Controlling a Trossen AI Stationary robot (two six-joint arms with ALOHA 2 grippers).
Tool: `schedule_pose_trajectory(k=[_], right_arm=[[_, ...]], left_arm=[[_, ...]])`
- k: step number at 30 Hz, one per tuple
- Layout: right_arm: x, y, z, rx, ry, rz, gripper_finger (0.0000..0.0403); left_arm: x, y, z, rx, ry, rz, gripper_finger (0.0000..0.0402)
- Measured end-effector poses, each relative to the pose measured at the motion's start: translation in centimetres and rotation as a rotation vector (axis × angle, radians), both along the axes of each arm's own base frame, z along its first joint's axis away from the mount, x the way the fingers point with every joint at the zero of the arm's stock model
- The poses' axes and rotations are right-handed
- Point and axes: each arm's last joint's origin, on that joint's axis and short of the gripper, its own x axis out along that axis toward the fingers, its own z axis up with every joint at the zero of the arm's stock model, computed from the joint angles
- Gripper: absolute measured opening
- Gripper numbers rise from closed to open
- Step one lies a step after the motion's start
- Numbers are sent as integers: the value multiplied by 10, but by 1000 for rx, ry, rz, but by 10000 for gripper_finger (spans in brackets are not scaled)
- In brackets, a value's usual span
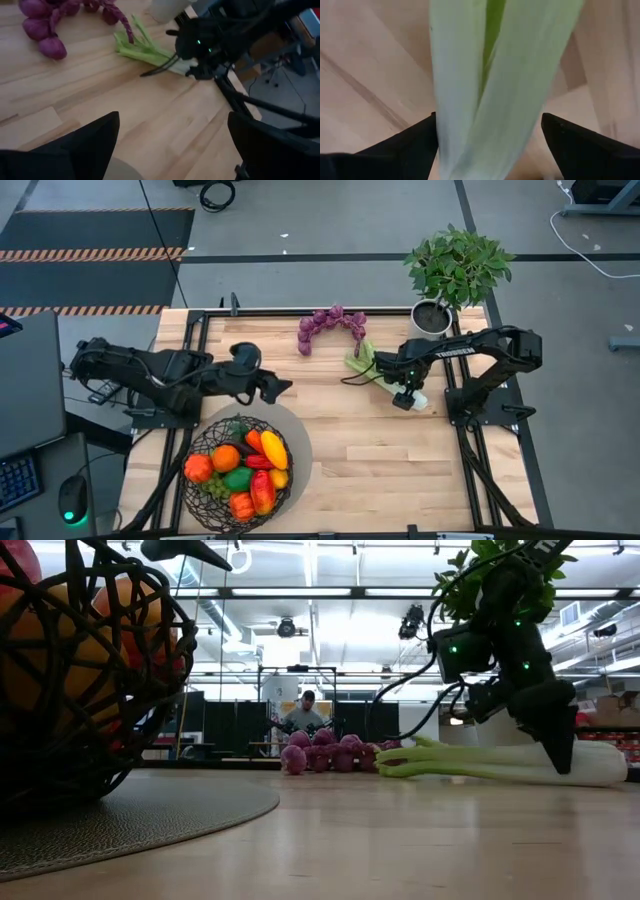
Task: Build produce basket
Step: Put the green celery into the black basket
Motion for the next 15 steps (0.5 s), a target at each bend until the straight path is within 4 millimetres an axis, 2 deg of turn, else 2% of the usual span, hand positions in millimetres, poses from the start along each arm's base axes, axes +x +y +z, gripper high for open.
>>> schedule_pose_trajectory(k=[3,5,12,15], right_arm=[[0,0,-1,3,-10,39,337],[1,0,-1,7,-21,54,314],[7,0,1,54,-86,68,190],[8,2,2,100,-110,63,149]], left_arm=[[1,7,0,-14,-5,38,378],[2,11,0,-34,-14,71,378],[2,17,0,-58,-24,114,378],[2,17,0,-59,-24,112,378]])
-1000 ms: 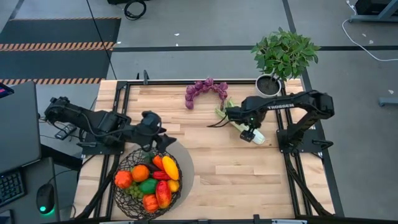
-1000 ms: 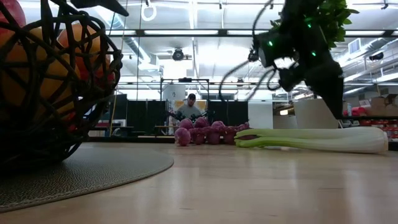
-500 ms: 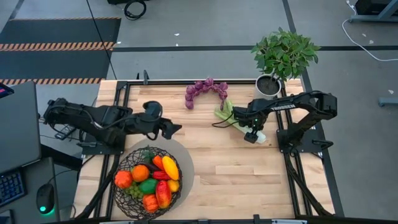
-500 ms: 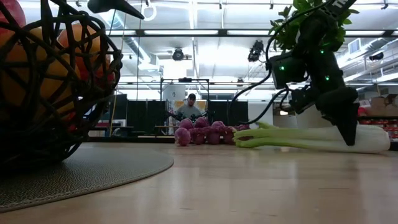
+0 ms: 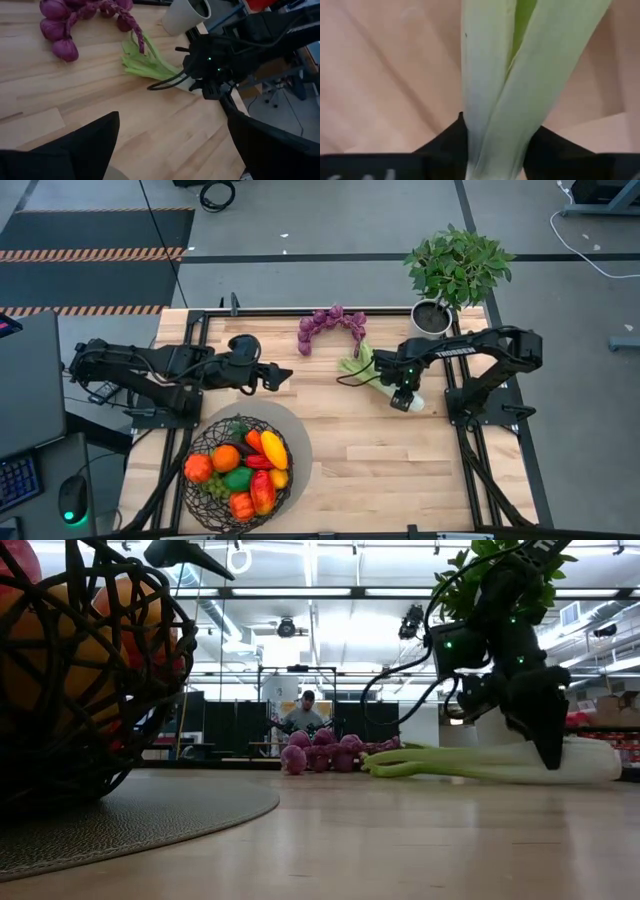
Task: Build produce basket
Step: Put the green celery into the black basket
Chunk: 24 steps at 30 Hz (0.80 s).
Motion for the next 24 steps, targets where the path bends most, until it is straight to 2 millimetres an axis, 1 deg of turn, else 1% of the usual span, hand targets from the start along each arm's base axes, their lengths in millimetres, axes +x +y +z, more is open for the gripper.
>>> schedule_pose_trajectory(k=[2,4,7,12,16,21,24], right_arm=[[0,3,3,33,-22,1,134],[0,5,8,60,-51,4,129],[6,8,25,49,-111,38,129],[31,10,75,-16,-343,96,129],[54,12,117,-69,-534,101,129],[78,14,158,-78,-785,-7,129],[86,13,179,-70,-913,-72,129]], left_arm=[[0,0,0,0,1,-1,378],[0,0,0,1,4,0,378],[-2,0,-2,5,29,0,378],[-6,6,-7,-6,89,34,378],[-6,11,-4,2,69,49,378],[-9,14,5,43,12,25,378],[-8,14,13,57,-53,13,378]])
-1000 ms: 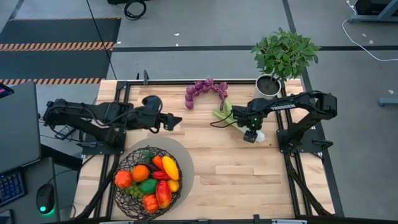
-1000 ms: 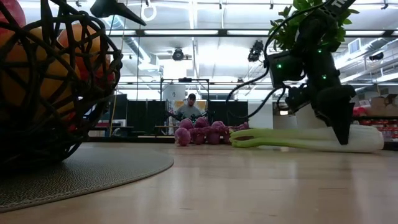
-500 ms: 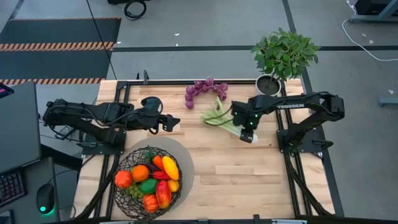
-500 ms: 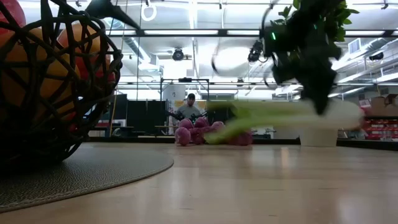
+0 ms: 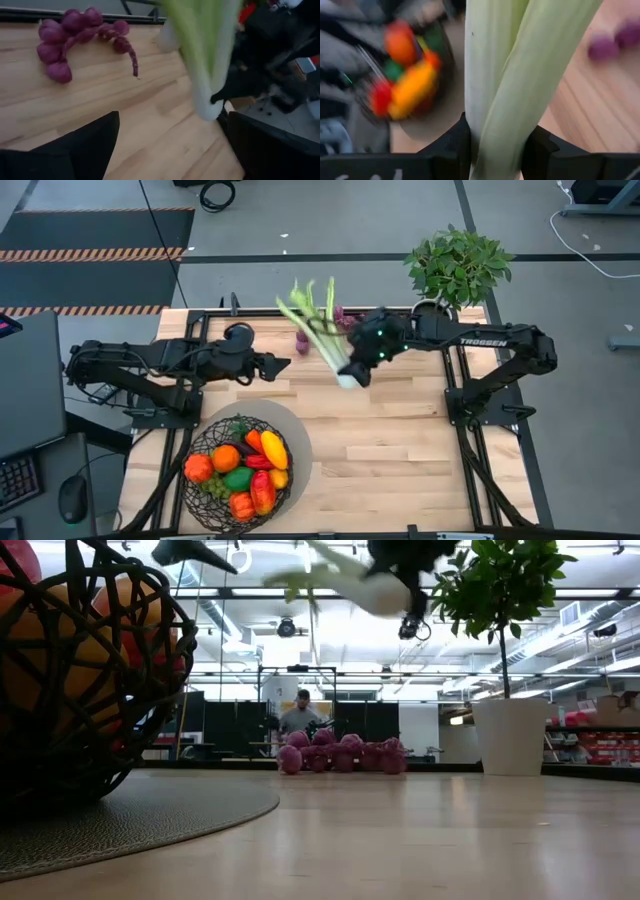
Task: Build produce basket
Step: Put the green celery into the black basket
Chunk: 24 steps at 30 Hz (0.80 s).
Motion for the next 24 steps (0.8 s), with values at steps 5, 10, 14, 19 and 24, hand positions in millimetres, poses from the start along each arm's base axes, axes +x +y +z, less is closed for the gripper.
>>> schedule_pose_trajectory(k=[5,10,14,19,24], right_arm=[[11,2,26,8,-210,-14,130],[17,9,37,39,-323,18,130],[19,14,41,30,-374,20,130],[22,14,50,35,-463,5,130],[22,14,50,39,-461,1,130]], left_arm=[[4,1,14,65,-136,41,378],[11,5,31,120,-310,102,378],[16,8,36,117,-371,115,378],[29,7,28,107,-362,101,378],[38,6,31,90,-426,94,378]])
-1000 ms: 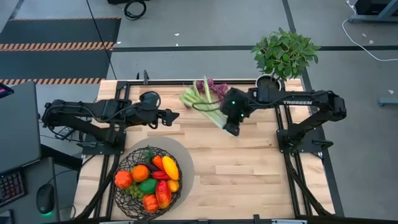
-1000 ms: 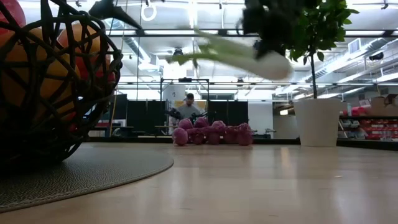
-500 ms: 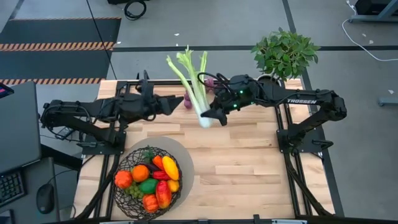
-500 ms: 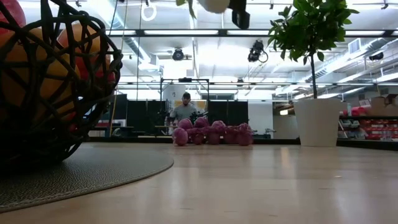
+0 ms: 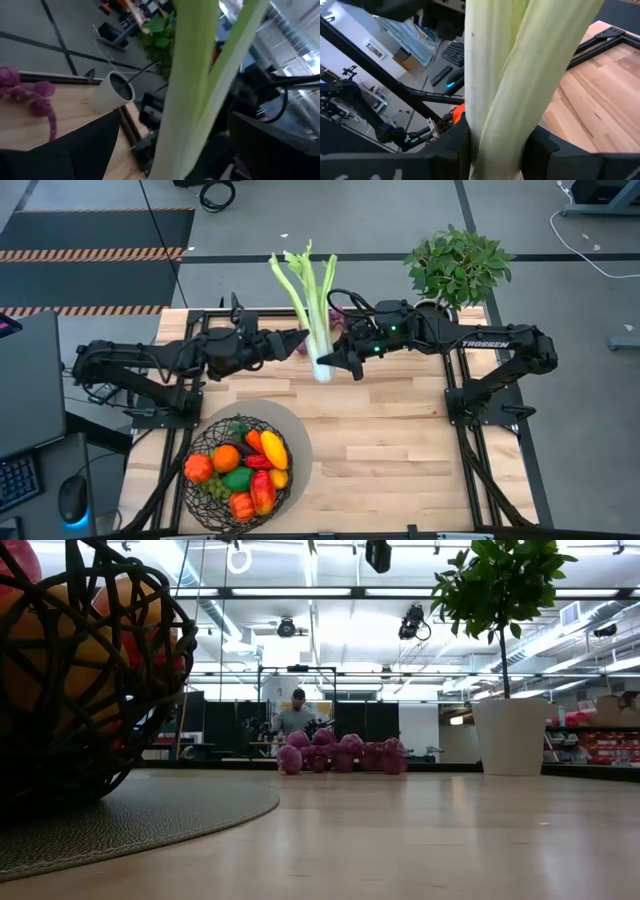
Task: Build produce basket
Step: Put the green celery into the black basket
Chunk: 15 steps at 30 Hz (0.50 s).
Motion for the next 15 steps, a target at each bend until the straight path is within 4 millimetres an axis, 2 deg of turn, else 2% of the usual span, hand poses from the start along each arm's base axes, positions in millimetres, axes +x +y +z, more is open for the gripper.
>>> schedule_pose_trajectory(k=[10,15], right_arm=[[1,2,2,-1,-19,12,130],[6,4,-2,20,-17,22,130]], left_arm=[[25,2,-10,5,-39,-53,378],[43,3,-9,50,-134,-50,378]])
